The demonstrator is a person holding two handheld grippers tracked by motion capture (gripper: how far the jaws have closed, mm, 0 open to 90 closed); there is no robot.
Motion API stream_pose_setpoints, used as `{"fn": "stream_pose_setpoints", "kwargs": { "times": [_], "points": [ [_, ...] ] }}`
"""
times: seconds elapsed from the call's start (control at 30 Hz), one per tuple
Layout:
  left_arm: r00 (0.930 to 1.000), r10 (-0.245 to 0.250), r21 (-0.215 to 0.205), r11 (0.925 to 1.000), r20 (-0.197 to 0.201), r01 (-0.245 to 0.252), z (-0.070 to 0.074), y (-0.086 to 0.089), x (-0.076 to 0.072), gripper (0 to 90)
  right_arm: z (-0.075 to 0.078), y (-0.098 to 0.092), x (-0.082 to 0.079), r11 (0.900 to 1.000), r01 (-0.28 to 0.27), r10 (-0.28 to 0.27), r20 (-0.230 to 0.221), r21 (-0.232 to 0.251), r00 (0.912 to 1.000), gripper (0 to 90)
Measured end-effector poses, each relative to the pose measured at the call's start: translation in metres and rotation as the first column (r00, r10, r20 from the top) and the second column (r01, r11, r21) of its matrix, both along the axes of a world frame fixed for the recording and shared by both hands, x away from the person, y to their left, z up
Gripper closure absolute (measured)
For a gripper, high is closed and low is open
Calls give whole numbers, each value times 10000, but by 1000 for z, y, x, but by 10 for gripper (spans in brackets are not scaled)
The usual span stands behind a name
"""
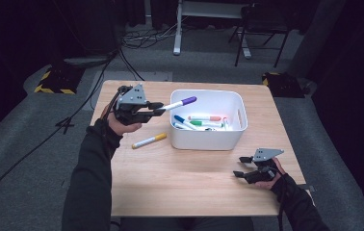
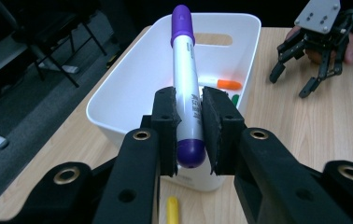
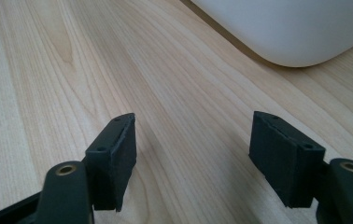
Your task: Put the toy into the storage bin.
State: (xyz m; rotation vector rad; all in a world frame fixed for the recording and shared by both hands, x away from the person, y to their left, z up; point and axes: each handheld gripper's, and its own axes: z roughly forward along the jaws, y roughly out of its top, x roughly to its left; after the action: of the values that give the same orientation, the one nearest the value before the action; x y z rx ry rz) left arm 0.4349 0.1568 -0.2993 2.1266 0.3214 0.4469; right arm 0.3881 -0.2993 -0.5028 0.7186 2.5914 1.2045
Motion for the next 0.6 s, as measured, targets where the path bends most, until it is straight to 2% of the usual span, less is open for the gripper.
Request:
{"fn": "stream_pose_setpoints", "kwargs": {
  "times": [0.2, 0.43, 0.6],
  "points": [
    [9999, -149, 197, 9997, 8, 149, 6, -26, 9, 758, 0, 0, 0, 10000, 7, -7, 8, -23, 10000, 322],
    [9991, -334, 452, 9984, -273, 346, 2, -53, 19, 758, 0, 1, -1, 10000, 1, 0, 62, -52, 10000, 320],
    [9965, -614, 985, 9929, -563, 667, -1, -71, 29, 758, 0, 0, 0, 10000, -46, 47, 140, -77, 9999, 320]
  ]
}}
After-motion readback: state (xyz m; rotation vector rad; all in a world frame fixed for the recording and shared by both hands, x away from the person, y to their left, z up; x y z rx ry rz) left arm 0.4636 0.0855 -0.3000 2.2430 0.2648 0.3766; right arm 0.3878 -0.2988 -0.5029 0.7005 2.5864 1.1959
